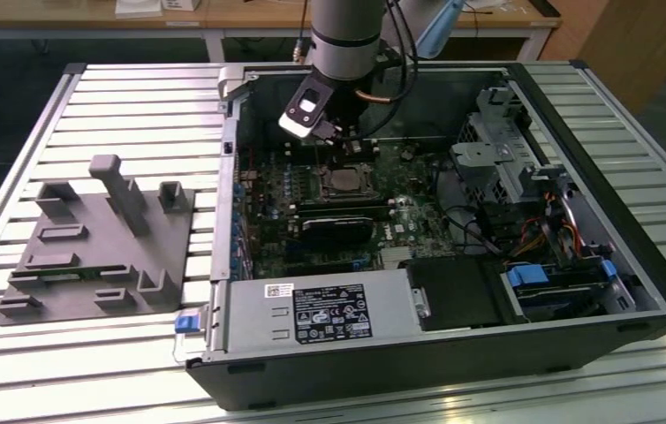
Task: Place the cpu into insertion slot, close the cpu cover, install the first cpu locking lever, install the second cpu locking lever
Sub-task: 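Close the cpu cover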
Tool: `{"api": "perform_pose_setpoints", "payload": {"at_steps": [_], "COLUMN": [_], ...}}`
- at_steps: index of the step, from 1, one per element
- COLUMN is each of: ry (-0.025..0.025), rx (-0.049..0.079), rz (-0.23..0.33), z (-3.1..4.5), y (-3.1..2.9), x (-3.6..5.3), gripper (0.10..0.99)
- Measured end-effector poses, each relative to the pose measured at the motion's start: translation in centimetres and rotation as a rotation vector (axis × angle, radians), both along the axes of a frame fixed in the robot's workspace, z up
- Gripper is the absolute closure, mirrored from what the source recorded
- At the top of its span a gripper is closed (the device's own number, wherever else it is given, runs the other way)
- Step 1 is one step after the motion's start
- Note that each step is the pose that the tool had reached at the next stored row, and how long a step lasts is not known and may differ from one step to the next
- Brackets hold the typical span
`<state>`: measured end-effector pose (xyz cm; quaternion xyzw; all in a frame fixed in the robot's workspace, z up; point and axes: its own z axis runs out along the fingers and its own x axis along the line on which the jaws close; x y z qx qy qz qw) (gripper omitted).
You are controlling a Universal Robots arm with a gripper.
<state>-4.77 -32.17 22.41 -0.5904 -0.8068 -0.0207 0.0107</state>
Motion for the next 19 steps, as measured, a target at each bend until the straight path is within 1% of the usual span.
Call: {"api": "perform_pose_setpoints", "payload": {"at_steps": [19], "ry": [0.0001], "rx": [0.000], "rz": [0.340], "z": [-0.03], "y": [0.00], "x": [0.00], "gripper": [0.980]}}
